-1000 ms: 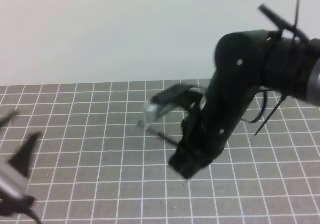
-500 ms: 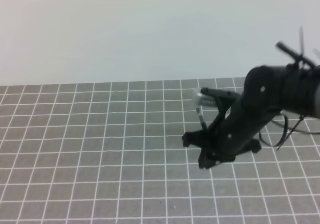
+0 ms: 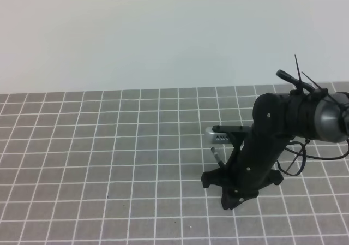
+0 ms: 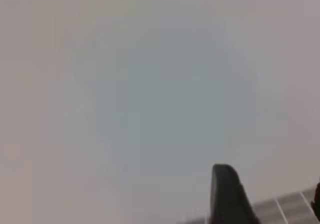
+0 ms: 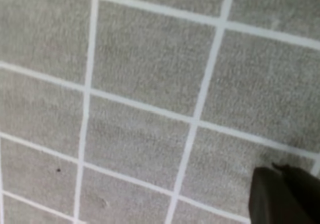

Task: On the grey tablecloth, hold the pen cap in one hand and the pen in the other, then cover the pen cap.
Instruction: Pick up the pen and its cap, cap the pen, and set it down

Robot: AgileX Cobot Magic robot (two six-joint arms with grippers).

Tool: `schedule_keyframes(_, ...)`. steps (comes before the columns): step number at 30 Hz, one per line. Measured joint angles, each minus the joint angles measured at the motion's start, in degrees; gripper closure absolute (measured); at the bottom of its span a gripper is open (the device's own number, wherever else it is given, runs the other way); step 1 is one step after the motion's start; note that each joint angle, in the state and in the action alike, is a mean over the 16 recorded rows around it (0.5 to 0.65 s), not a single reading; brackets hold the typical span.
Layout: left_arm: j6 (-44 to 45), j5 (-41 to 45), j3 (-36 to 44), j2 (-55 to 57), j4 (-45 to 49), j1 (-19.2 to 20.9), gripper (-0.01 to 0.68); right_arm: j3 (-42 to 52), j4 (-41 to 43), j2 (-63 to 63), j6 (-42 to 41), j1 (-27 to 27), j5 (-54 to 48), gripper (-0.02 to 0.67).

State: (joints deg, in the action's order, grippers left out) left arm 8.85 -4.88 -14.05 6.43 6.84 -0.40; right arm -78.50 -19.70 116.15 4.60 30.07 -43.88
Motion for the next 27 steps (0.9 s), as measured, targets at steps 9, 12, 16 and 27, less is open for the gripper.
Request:
schedule_keyframes(9,-0.2,10.7,9.1,-6.4,-11.3,0.0,0.332,-0.1,-1.0,0.2,-1.2,0.0,-1.6,0.429)
schedule_keyframes(12,-0.2,13.1,11.9,-7.6,-13.8,0.0,0.332,-0.1,-1.8,0.2,-0.9,0.0,-1.8,0.351)
schedule_keyframes(16,-0.3,16.3,14.5,-8.2,-15.8,0.0,0.332,0.0,-2.8,-0.1,-0.5,0.0,-2.2,0.268)
schedule_keyframes(27,-0.2,23.5,15.1,-8.1,-16.7,0.0,0.332,-1.6,-2.3,-7.2,-1.3,0.0,-4.0,0.306)
